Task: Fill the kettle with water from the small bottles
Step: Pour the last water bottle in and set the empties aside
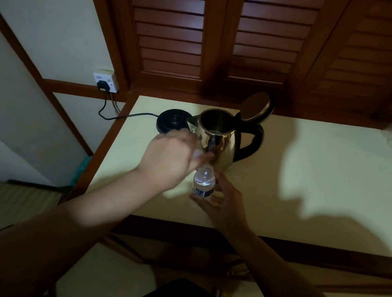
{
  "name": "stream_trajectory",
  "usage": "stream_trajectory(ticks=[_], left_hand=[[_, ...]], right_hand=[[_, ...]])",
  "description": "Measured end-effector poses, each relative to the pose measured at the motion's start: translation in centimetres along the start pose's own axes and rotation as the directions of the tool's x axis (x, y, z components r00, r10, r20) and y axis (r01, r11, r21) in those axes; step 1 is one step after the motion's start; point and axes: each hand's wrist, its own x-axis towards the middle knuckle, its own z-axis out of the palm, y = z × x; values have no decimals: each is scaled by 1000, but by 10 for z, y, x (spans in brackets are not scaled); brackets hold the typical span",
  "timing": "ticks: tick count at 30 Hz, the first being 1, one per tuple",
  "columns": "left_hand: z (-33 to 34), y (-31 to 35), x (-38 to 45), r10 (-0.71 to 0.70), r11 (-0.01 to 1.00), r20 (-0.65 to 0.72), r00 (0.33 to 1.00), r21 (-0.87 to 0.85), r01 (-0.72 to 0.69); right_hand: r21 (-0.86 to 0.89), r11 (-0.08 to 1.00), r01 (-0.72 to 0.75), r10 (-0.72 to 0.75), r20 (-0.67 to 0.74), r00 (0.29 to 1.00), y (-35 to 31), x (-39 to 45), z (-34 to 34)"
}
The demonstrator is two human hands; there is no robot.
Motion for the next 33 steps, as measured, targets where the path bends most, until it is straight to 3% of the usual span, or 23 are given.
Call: stream_trajectory(ticks=[3, 8, 10, 15, 18, 22, 28, 33], left_hand=[[14, -33, -16, -112, 962, 83, 990, -242, 129], [67, -60, -61, -77, 959, 336, 939, -231, 162], [78, -63, -70, -84, 953, 372, 924, -240, 183], [82, -67, -72, -83, 935, 365, 927, -293, 199], [70, -57, -73, -46, 832, 290, 956, -518, 197], [59, -36, -63, -30, 630, 216, 976, -754, 186], [68, -9, -49, -25, 500, 285, 958, -827, 258], [65, -3, -47, -40, 432, 234, 971, -873, 228]], right_hand=[[-26, 1000, -3, 3, -3, 1000, -4, -1, 0], [-30, 999, 16, -16, -9, 1000, -6, -3, 0], [-10, 1000, 2, -2, 5, 1000, -3, -2, 1], [-39, 999, -15, 20, 114, 993, -2, -2, -13], [-20, 999, -31, 34, 161, 986, 5, -9, -35], [-34, 997, -63, 64, 42, 997, 12, -13, -59], [-120, 993, 1, -14, -104, 994, 6, 11, -52], [-223, 968, 113, -147, -145, 978, 12, 38, -36]])
